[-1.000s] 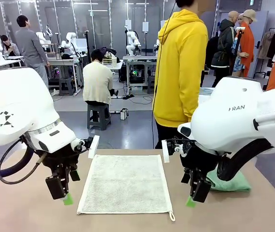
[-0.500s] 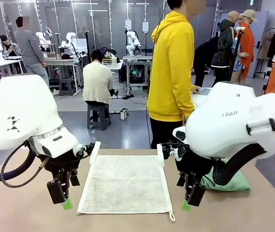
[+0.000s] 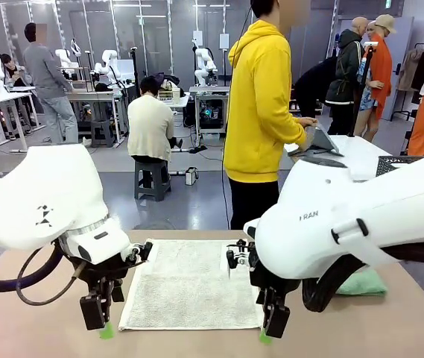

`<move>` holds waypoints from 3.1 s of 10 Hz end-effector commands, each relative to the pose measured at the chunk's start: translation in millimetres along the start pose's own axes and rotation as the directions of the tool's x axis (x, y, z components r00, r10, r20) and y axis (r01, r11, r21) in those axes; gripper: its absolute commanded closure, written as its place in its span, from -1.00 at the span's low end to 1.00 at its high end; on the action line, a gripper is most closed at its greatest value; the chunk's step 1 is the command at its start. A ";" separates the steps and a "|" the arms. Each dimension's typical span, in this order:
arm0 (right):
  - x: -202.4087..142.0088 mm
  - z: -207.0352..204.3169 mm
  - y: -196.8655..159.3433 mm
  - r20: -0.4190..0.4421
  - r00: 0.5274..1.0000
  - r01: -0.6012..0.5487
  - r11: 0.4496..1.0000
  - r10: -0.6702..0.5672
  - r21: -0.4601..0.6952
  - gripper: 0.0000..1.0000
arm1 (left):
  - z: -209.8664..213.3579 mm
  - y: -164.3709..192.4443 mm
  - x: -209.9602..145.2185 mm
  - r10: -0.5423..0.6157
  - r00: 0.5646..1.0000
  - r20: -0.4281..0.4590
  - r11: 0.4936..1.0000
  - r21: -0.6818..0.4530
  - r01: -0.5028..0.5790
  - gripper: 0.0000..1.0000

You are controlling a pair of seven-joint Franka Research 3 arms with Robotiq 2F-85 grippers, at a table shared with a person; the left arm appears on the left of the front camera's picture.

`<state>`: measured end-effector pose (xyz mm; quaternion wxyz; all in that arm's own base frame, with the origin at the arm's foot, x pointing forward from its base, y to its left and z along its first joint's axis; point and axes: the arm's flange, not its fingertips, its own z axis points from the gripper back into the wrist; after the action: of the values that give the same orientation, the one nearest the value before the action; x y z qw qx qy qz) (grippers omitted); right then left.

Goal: Fold the towels and place them in the basket.
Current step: When a person lays out a Towel with hook on the table, fold it in half twice.

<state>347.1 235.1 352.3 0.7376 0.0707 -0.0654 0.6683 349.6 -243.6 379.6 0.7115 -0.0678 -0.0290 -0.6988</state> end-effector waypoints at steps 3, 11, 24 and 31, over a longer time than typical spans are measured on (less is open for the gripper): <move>20.3 -20.8 -26.7 -0.106 0.994 -0.030 0.999 0.026 -0.037 -1.00 | -29.4 20.1 5.5 -0.016 0.999 -0.036 0.998 0.061 0.018 -1.00; 24.2 -47.0 -44.2 -0.224 0.974 0.006 0.999 -0.013 -0.032 -1.00 | -59.4 38.9 1.0 -0.004 0.998 -0.064 0.996 0.086 0.010 -1.00; 16.7 -67.2 -56.2 -0.216 0.976 0.011 0.999 -0.018 -0.030 -1.00 | -79.8 51.2 -3.5 0.021 0.996 -0.087 0.996 0.087 -0.013 -0.37; 13.9 -67.0 -60.7 -0.214 0.976 0.021 0.999 -0.026 -0.028 1.00 | -75.3 49.0 -2.9 0.017 0.996 -0.085 0.997 0.074 -0.010 1.00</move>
<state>408.4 252.2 295.2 0.7469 -0.0023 0.0028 0.6650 392.7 -248.4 302.6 0.7185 -0.0224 -0.0307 -0.6945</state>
